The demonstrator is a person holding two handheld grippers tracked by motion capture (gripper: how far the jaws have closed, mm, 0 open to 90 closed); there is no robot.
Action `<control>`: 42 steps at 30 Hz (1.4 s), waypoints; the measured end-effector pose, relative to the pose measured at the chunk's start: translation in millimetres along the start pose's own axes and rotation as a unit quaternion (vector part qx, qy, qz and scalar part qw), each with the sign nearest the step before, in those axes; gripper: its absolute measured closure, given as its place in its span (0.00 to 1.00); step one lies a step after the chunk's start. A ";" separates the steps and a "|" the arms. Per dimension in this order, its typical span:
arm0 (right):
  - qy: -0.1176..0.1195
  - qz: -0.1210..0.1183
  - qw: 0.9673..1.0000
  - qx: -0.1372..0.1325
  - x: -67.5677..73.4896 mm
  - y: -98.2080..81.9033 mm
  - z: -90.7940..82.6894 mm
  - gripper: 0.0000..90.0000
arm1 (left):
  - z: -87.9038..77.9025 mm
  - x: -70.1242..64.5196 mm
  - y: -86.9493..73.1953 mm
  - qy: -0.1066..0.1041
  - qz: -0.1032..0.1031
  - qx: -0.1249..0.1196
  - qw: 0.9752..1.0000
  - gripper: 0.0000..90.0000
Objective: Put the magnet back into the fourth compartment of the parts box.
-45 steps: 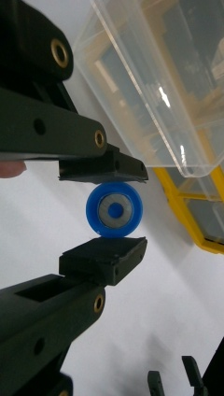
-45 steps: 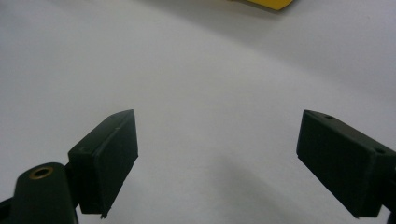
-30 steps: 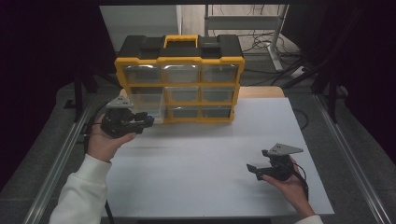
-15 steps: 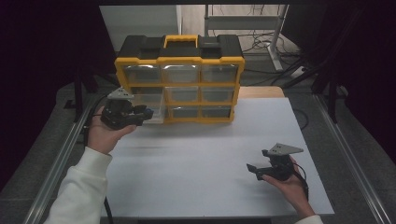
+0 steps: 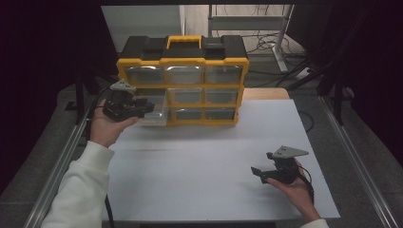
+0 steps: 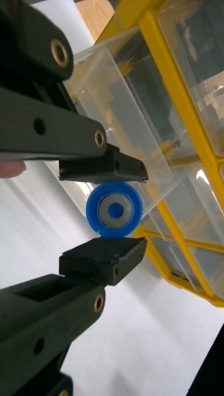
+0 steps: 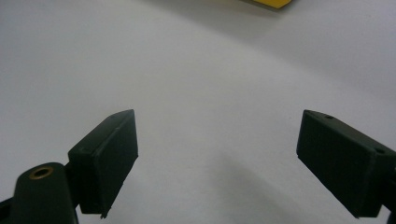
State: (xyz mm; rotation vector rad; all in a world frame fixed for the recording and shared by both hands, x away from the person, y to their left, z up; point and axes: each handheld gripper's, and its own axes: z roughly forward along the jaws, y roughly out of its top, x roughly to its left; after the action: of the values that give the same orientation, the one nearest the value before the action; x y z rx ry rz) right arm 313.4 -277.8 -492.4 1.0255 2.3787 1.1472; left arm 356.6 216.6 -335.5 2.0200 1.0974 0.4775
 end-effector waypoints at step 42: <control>-0.002 -0.006 1.000 0.004 1.6 -0.3 0.9 0.14 | 12.3 10.7 -12.4 0.018 -0.040 -0.024 0.999 0.08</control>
State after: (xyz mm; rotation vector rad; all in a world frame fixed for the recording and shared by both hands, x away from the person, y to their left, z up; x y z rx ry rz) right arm 312.7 -276.3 -493.2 1.0126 2.3850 1.1325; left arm 363.6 224.0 -353.2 1.9237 1.1737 0.4961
